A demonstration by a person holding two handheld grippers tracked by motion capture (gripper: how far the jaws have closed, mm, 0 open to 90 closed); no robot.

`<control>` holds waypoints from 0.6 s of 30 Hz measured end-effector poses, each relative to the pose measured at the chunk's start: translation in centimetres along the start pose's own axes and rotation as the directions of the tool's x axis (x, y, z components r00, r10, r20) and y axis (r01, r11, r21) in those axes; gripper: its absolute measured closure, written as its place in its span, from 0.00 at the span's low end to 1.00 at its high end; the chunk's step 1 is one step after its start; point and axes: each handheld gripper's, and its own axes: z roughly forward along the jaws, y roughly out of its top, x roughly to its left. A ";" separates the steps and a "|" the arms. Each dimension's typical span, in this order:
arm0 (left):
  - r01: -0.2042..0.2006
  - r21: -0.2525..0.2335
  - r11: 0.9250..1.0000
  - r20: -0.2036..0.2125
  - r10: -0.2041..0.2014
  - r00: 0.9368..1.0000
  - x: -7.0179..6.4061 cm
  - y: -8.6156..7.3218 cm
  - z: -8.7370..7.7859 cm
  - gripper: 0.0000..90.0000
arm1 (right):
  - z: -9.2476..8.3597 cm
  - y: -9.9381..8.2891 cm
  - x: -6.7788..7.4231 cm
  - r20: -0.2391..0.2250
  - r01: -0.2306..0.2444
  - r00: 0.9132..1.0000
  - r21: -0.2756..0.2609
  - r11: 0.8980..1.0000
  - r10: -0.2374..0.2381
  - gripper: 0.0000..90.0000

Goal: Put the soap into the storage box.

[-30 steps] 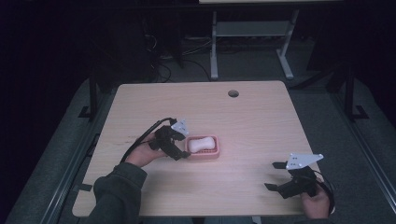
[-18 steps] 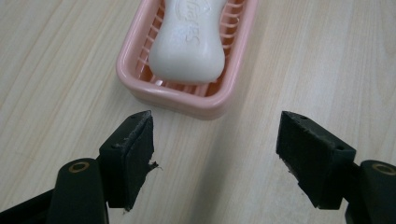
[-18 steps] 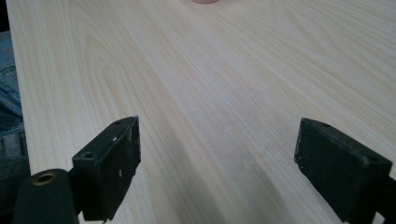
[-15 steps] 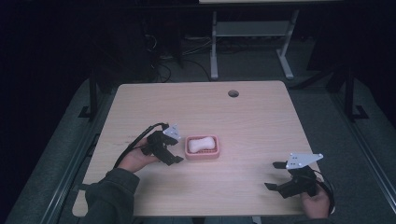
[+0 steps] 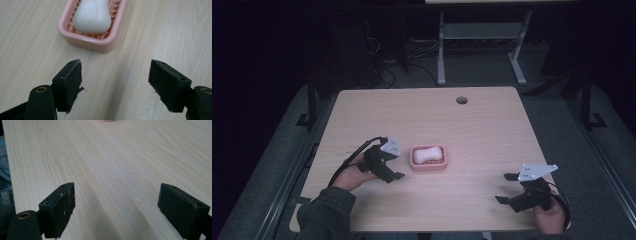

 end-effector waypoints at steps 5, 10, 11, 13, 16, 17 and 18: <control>0.001 -0.008 1.000 0.005 -0.001 1.000 -0.5 -0.6 -0.3 0.29 | 0.0 0.0 0.1 0.001 0.003 1.000 0.003 1.000 -0.003 0.16; -0.009 -0.001 1.000 -0.007 0.009 1.000 -1.2 -1.1 -0.5 0.29 | 0.0 0.0 0.1 0.002 0.000 1.000 0.003 1.000 0.000 0.16; -0.010 0.003 1.000 -0.010 0.010 1.000 -1.3 -1.3 -0.6 0.29 | 0.0 0.0 0.1 0.002 0.000 1.000 0.003 1.000 0.000 0.16; -0.003 -0.003 1.000 -0.008 0.003 1.000 -1.5 -1.7 -0.7 0.28 | 0.0 -0.1 0.1 0.002 0.002 1.000 0.002 1.000 -0.002 0.16; -0.005 -0.002 1.000 -0.012 0.005 1.000 -2.0 -2.4 -0.8 0.28 | 0.0 -0.1 0.1 0.003 0.003 1.000 0.002 1.000 -0.003 0.16; -0.006 -0.001 1.000 -0.013 0.006 1.000 -2.3 -2.6 -0.9 0.28 | 0.0 -0.1 0.1 0.003 0.004 1.000 0.002 1.000 -0.004 0.16; -0.005 -0.003 1.000 -0.014 0.005 1.000 -2.5 -2.9 -1.0 0.28 | 0.1 -0.1 0.1 0.002 0.003 1.000 0.003 1.000 -0.003 0.16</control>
